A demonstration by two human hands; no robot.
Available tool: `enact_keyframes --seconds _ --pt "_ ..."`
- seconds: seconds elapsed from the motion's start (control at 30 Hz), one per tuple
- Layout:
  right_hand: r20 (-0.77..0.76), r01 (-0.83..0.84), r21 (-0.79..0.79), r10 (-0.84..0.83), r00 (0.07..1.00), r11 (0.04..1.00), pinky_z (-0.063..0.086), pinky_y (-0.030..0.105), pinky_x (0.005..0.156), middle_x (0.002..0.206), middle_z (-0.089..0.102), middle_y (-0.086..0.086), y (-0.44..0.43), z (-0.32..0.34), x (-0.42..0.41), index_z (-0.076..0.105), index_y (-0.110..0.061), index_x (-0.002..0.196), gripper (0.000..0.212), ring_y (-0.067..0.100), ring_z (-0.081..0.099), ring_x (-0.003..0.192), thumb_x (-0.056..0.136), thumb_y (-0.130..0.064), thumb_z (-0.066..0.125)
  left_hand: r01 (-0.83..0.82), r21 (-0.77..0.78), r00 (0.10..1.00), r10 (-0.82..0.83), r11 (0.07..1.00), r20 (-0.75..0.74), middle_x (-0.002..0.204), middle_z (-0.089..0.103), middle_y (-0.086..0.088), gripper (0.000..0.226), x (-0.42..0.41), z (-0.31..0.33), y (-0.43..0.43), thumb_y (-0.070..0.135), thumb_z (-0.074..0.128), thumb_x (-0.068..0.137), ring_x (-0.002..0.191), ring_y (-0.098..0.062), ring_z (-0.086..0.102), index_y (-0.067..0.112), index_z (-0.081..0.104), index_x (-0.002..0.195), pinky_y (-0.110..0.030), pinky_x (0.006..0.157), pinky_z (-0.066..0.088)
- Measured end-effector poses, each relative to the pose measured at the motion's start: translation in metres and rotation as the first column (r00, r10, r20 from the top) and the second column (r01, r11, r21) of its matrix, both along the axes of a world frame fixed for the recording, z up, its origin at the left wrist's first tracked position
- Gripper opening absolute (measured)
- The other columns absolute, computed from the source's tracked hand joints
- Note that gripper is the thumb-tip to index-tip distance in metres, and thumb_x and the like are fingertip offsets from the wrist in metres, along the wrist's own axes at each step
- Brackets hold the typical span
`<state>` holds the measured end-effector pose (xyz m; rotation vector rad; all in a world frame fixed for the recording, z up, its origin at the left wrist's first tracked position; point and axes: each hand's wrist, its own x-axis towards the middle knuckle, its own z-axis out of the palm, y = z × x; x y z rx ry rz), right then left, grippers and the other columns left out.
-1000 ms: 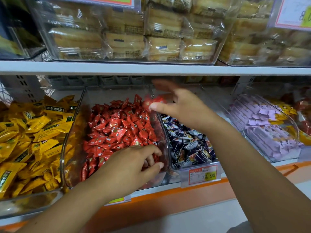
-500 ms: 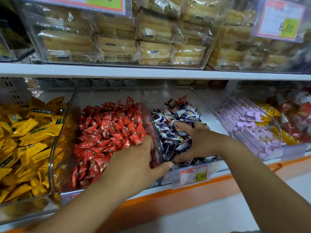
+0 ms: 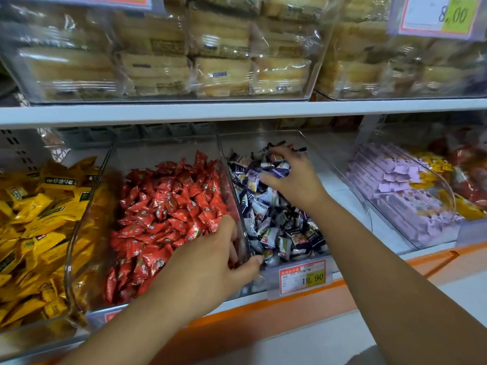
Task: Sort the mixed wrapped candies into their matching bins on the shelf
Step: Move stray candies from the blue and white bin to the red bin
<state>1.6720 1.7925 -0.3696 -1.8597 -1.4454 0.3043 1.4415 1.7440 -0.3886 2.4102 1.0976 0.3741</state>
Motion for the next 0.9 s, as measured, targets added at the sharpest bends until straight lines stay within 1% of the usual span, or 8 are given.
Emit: enact_keyframes --seconds 0.13,0.27,0.37,0.47,0.57,0.63,0.7,0.9 --pt "-0.139 -0.162 -0.167 0.139 0.98 0.973 0.034 0.024 0.099 0.146 0.041 -0.011 -0.025 0.035 0.014 0.04 -0.038 0.143 0.074 0.008 0.041 0.13 0.078 -0.046 0.075 0.011 -0.008 1.0 -0.011 1.0 0.001 0.08 0.064 0.017 0.044 0.0 0.0 0.001 0.074 0.042 0.08 0.063 -0.004 0.059 0.035 0.03 0.095 -0.035 0.06 0.051" --pt "0.038 -0.096 -0.459 0.127 0.991 0.883 0.032 0.025 0.093 0.152 0.035 -0.01 -0.06 0.062 0.021 0.048 -0.043 0.134 0.069 0.014 0.041 0.132 0.072 -0.06 0.071 0.011 -0.006 1.0 -0.011 1.0 0.001 0.081 0.063 0.018 0.044 -0.001 -0.001 0.002 0.075 0.041 0.08 0.065 -0.003 0.059 0.035 0.03 0.096 -0.034 0.06 0.051" --pt "0.264 0.045 -0.633 0.161 0.951 0.773 0.038 0.027 0.087 0.151 0.033 -0.001 -0.077 0.058 0.01 0.048 -0.036 0.131 0.069 0.017 0.05 0.117 0.072 -0.068 0.066 0.014 -0.005 1.0 -0.014 1.0 0.007 0.081 0.064 0.016 0.045 -0.001 -0.001 0.002 0.075 0.04 0.079 0.064 -0.004 0.059 0.034 0.031 0.095 -0.035 0.06 0.051" --pt "0.274 0.046 -0.807 0.303 0.913 0.589 0.046 0.033 0.091 0.141 0.046 0.003 -0.084 0.043 -0.003 0.02 -0.033 0.146 0.096 0.02 0.054 0.11 0.07 -0.071 0.066 0.019 0.004 1.0 -0.019 1.0 -0.001 0.078 0.065 0.015 0.044 -0.001 -0.001 0.002 0.074 0.039 0.079 0.063 -0.004 0.059 0.034 0.03 0.096 -0.037 0.061 0.052" --pt "0.203 -0.009 -0.846 0.337 0.919 0.533 0.047 0.034 0.095 0.141 0.051 0.006 -0.079 0.028 -0.003 -0.011 -0.032 0.15 0.119 0.024 0.057 0.113 0.07 -0.069 0.069 0.029 -0.035 0.999 -0.028 0.999 0.024 0.074 0.066 0.017 0.04 0.0 -0.002 0.001 0.069 0.044 0.081 0.061 -0.002 0.06 0.034 0.031 0.094 -0.036 0.061 0.052" --pt "0.184 -0.035 -0.841 0.346 0.92 0.539 0.048 0.03 0.083 0.114 0.065 0.001 -0.074 0.02 -0.004 -0.021 -0.031 0.149 0.124 0.02 0.061 0.095 0.072 -0.067 0.07 0.035 -0.048 0.999 -0.033 0.998 0.038 0.073 0.067 0.018 0.039 0.0 -0.002 0.002 0.067 0.047 0.082 0.061 -0.001 0.06 0.033 0.031 0.094 -0.037 0.061 0.052" --pt "0.169 -0.056 -0.797 0.311 0.935 0.601 0.046 0.026 0.065 0.079 0.06 -0.002 -0.072 0.013 -0.005 -0.018 -0.034 0.149 0.124 0.015 0.06 0.07 0.071 -0.059 0.075 0.035 -0.05 0.999 -0.033 0.998 0.043 0.072 0.067 0.018 0.04 0.0 -0.002 0.002 0.068 0.046 0.08 0.061 -0.001 0.06 0.033 0.031 0.093 -0.038 0.061 0.052" --pt "-0.011 -0.109 -0.549 0.124 0.992 0.828 0.038 0.027 0.048 0.058 0.054 0.003 -0.064 -0.005 0.005 0.028 -0.036 0.135 0.085 0.016 0.047 0.046 0.071 -0.018 0.081 0.045 -0.071 0.998 -0.041 0.996 0.054 0.071 0.067 0.019 0.041 0.0 -0.003 0.003 0.067 0.047 0.081 0.06 -0.002 0.06 0.031 0.031 0.091 -0.039 0.06 0.052"
